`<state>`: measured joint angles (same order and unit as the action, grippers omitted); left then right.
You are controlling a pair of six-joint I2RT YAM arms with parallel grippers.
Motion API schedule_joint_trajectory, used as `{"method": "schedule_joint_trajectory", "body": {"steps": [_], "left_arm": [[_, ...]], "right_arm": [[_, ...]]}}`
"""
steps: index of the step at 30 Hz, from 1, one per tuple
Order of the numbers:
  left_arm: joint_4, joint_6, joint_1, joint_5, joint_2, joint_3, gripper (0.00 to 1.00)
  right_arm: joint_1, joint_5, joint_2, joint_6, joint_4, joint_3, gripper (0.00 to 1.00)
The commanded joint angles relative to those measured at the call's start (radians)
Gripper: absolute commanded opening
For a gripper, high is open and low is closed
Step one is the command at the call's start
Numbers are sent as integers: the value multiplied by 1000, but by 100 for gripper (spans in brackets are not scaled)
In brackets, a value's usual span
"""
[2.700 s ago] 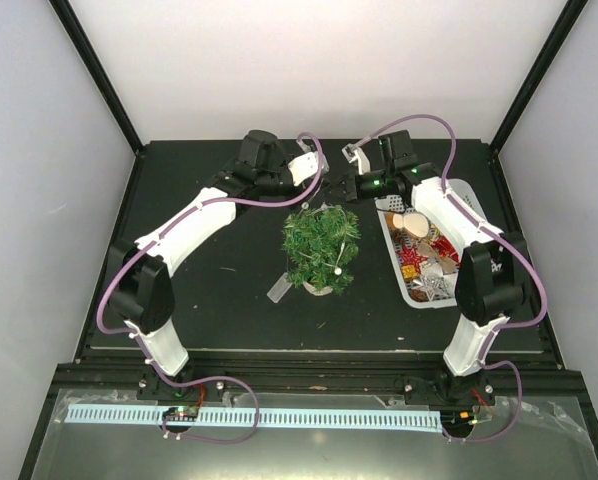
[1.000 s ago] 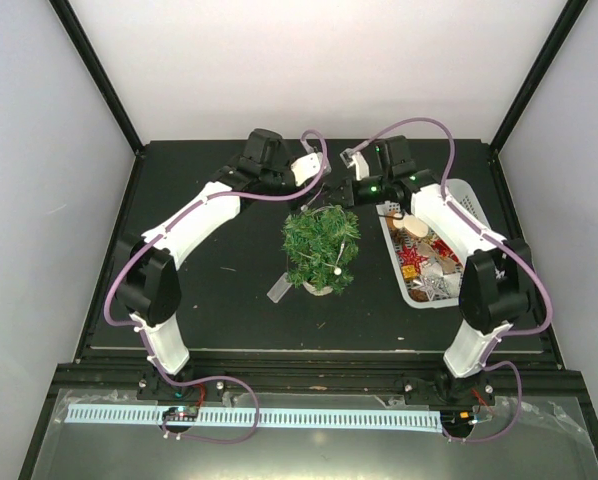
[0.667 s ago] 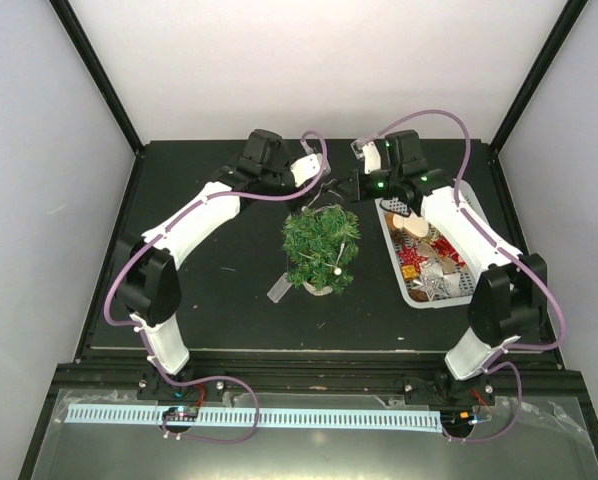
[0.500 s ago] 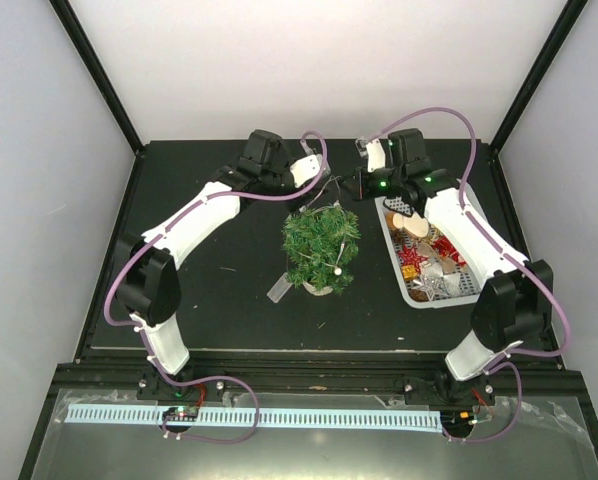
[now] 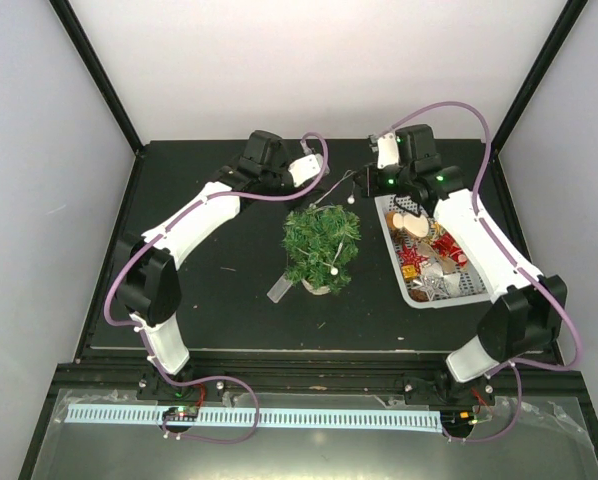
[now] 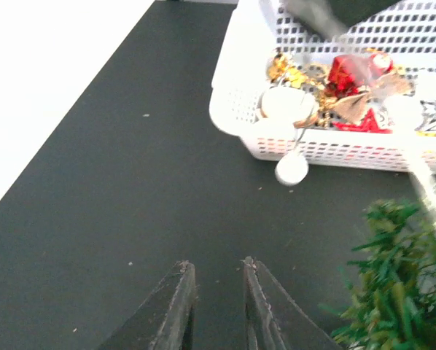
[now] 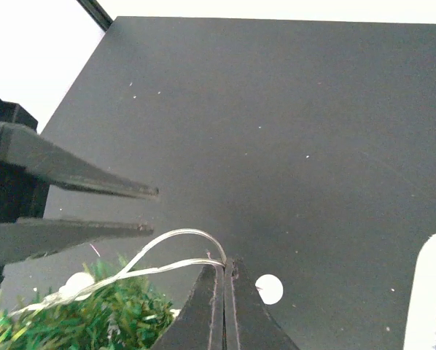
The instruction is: Decorate the small christmas tree
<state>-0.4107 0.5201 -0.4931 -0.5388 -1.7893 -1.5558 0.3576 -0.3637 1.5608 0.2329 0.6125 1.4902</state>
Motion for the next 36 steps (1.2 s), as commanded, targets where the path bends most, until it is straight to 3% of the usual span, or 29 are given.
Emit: {"method": "schedule_joint_trajectory", "body": {"steps": [1, 20, 36], "left_arm": [[20, -2, 4, 112, 24, -31, 22], [106, -45, 25, 378, 98, 33, 27], [71, 23, 25, 481, 187, 89, 27]], "right_arm": [[-2, 76, -63, -13, 81, 53, 1], [93, 164, -72, -5, 473, 213, 1], [149, 191, -126, 54, 654, 177, 1]]}}
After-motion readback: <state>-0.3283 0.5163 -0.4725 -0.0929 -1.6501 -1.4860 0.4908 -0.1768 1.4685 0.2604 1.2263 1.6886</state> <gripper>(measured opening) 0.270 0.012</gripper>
